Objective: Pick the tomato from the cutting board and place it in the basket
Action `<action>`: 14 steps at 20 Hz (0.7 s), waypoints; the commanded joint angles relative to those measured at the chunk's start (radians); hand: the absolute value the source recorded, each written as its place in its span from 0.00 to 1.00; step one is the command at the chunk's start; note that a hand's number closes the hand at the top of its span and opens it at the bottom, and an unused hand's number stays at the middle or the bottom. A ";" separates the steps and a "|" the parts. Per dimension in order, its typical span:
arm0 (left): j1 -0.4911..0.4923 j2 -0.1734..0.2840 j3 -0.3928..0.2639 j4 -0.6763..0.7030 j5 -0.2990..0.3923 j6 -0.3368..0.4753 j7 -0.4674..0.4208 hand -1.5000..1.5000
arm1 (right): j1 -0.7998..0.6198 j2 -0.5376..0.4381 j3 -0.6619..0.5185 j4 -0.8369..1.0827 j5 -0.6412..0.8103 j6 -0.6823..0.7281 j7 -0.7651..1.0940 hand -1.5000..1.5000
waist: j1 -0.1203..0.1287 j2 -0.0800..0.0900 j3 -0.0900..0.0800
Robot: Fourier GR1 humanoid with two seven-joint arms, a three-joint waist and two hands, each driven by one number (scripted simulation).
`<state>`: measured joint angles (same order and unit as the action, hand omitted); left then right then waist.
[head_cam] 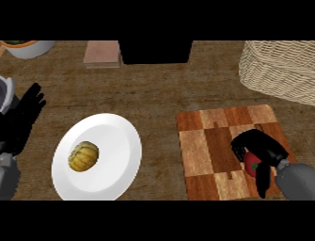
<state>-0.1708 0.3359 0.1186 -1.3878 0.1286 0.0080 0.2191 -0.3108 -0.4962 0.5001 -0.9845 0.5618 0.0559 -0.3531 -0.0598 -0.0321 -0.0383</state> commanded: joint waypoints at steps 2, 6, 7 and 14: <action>-0.009 -0.015 -0.003 0.002 0.002 0.008 0.003 0.50 | 0.032 0.228 -0.043 -0.109 -0.048 -0.084 0.319 1.00 | 0.009 0.014 0.034; -0.011 -0.010 -0.003 0.014 -0.004 0.004 0.001 0.50 | 0.075 0.355 -0.100 -0.281 -0.136 -0.182 0.332 1.00 | 0.002 0.015 0.036; 0.015 0.008 0.008 -0.002 0.006 -0.018 -0.019 0.50 | 0.111 0.387 -0.101 -0.336 -0.160 -0.212 0.318 1.00 | 0.008 0.011 0.037; 0.023 0.010 0.003 -0.030 0.014 -0.036 0.009 0.50 | 0.164 0.357 -0.079 -0.823 0.002 -0.304 0.664 1.00 | 0.025 0.016 0.036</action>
<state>-0.1604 0.3374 0.1241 -1.4014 0.1357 -0.0057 0.2197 -0.1777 -0.1490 0.4165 -1.5840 0.5011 -0.2093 0.1282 -0.0456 -0.0190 -0.0051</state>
